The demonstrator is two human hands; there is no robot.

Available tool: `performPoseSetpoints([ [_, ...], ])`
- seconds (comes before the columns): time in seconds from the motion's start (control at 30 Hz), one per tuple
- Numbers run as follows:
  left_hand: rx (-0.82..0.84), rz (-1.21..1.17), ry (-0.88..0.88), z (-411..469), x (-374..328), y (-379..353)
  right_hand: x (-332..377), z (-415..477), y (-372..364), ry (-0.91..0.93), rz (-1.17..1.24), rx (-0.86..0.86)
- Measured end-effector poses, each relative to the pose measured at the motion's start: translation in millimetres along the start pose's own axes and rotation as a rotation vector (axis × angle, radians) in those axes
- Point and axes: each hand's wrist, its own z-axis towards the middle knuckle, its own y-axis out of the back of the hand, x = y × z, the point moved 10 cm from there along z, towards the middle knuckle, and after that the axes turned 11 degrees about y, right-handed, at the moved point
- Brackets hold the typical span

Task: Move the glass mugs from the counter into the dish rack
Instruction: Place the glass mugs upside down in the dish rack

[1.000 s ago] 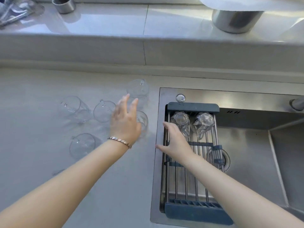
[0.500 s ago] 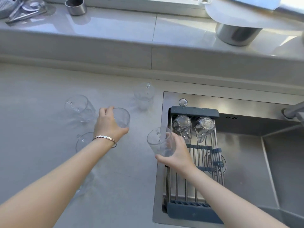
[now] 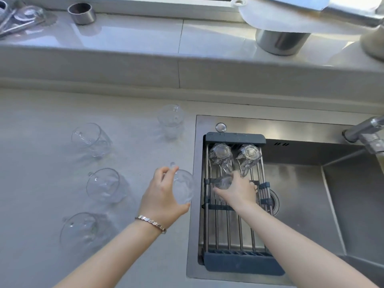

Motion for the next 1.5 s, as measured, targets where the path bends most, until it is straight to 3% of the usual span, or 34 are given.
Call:
performPoseSetpoints([
  [0.2,0.02,-0.011,0.008,-12,3,-2,11,-5,8,0.125,0.463,-0.078],
  [0.33,0.094,-0.206,0.139,-12,-3,-8,7,-40,39,0.378,0.384,-0.068],
  [0.47,0.368,-0.588,0.455,-17,-14,-52,34,-97,51,0.763,0.349,0.012],
  [0.53,0.554,-0.785,0.573,-29,-35,-83,28,-106,63,0.814,0.367,-0.128],
  [0.6,0.675,-0.825,0.576,-35,-56,-108,11,-106,80,0.778,0.409,-0.296],
  [0.67,0.678,-0.71,0.491,-29,-67,-120,-4,-100,91,0.703,0.403,-0.342],
  [0.83,0.232,0.175,-0.114,15,-87,-104,-41,-61,96,0.406,0.217,-0.193],
  [0.9,0.18,0.406,-0.27,24,-92,-115,-39,-45,88,0.393,0.072,-0.099],
  [0.97,0.206,0.554,-0.298,34,-86,-133,-33,-30,78,0.37,-0.057,-0.024],
  [1.2,0.216,0.638,-0.366,47,-80,-144,-27,-1,52,0.269,-0.21,0.065],
  [1.5,0.241,0.622,-0.337,48,-76,-145,-35,7,42,0.193,-0.03,-0.13],
])
